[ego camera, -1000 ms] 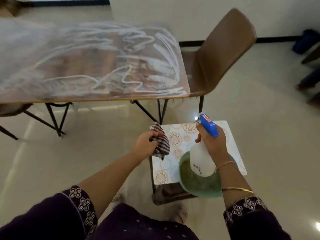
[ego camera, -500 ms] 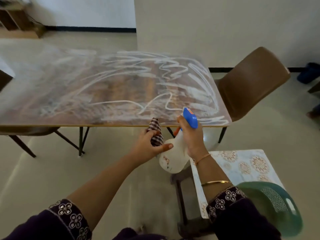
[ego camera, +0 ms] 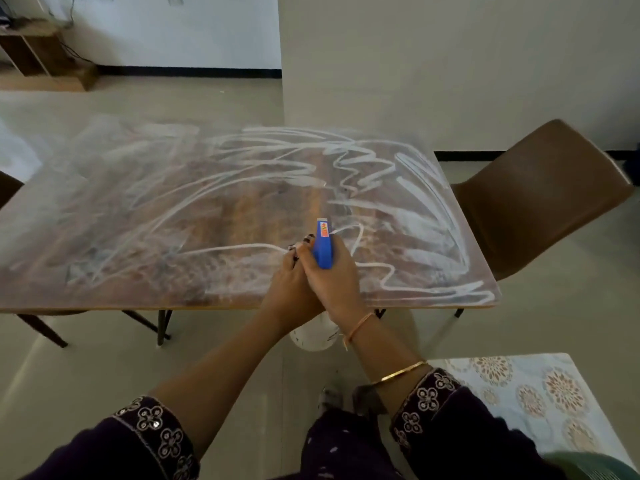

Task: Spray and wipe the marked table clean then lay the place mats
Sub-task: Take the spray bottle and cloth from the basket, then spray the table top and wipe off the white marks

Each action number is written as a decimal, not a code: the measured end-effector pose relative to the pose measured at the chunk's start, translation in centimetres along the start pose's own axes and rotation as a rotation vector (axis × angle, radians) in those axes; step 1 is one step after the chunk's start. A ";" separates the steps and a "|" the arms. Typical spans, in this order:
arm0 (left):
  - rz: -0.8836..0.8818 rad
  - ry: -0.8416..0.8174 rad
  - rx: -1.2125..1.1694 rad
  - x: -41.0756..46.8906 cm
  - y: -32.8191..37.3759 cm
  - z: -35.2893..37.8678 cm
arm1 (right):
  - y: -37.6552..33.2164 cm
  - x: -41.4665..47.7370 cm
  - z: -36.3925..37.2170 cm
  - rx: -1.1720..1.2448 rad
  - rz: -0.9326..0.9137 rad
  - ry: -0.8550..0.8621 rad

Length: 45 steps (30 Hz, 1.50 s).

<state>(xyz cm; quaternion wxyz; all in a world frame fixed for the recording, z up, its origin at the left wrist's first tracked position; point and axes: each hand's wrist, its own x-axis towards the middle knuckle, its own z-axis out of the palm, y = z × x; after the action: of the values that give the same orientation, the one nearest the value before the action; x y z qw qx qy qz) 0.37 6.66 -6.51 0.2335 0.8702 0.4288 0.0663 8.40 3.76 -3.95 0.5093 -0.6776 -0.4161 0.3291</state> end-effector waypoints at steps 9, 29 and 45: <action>-0.235 0.237 -0.468 9.0 -2.5 -2.4 | -0.4 11.4 0.1 -0.153 0.115 -0.376; -0.360 -0.270 -0.848 18.3 -13.4 -7.4 | 5.3 25.2 3.5 -0.421 0.153 -0.539; -0.411 -0.166 -0.831 20.4 -16.3 -6.8 | 8.4 25.8 0.1 -0.024 0.473 0.256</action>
<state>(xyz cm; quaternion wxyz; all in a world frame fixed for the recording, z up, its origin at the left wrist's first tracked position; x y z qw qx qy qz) -0.73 33.38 -9.83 0.6037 0.6026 0.5092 0.1148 21.53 25.85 -12.66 0.4586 -0.7981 -0.1825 0.3456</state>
